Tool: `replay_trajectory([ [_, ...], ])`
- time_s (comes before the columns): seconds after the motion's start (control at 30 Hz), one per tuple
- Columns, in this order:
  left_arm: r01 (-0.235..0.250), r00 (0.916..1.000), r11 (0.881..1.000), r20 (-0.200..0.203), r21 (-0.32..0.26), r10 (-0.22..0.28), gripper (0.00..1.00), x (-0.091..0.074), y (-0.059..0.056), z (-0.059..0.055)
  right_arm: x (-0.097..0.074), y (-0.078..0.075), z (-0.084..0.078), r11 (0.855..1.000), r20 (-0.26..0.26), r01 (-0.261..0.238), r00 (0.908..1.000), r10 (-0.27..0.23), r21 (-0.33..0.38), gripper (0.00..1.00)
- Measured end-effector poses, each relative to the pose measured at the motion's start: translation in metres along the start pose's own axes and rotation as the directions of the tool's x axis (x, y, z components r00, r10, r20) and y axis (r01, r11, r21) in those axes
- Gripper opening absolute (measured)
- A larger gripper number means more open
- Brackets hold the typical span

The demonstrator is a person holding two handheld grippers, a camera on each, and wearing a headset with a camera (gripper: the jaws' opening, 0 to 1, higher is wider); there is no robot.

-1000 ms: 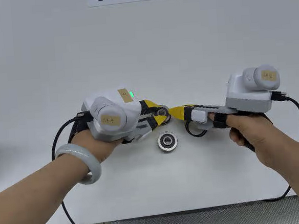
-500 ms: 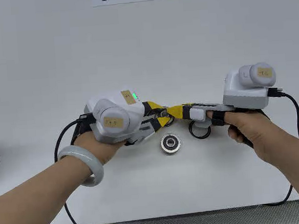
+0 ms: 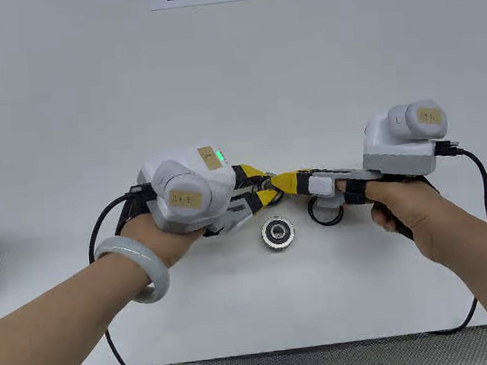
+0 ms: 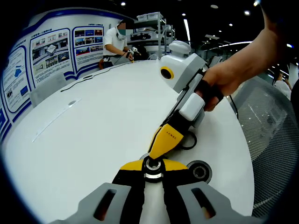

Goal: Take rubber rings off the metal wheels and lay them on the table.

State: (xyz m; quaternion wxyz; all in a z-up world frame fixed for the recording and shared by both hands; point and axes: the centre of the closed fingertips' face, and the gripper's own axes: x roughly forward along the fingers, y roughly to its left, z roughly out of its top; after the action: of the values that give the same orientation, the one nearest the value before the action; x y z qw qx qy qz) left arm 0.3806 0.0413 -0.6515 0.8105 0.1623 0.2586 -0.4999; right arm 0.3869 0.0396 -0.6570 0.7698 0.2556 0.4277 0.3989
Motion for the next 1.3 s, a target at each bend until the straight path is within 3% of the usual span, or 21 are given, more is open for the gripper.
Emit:
replay_trajectory([
  [0.53, 0.001, 1.0000, 1.000, 0.004, -0.004, -0.001, 0.13, -0.0008, 0.0000, 0.0000, -0.0072, 0.0031, -0.0092, 0.999, -0.018, -0.020, 0.9996, 0.021, 0.033, 0.13],
  [1.03, 0.000, 1.0000, 1.000, 0.006, -0.007, 0.000, 0.13, -0.0005, 0.0002, -0.0002, -0.0080, 0.0033, -0.0094, 0.996, 0.000, -0.036, 0.9993, 0.037, 0.079, 0.13],
  [1.3, 0.002, 1.0000, 1.000, 0.007, -0.007, -0.002, 0.13, -0.0003, 0.0003, -0.0005, -0.0111, 0.0009, -0.0099, 0.997, 0.001, -0.026, 0.9997, 0.026, 0.067, 0.08],
])
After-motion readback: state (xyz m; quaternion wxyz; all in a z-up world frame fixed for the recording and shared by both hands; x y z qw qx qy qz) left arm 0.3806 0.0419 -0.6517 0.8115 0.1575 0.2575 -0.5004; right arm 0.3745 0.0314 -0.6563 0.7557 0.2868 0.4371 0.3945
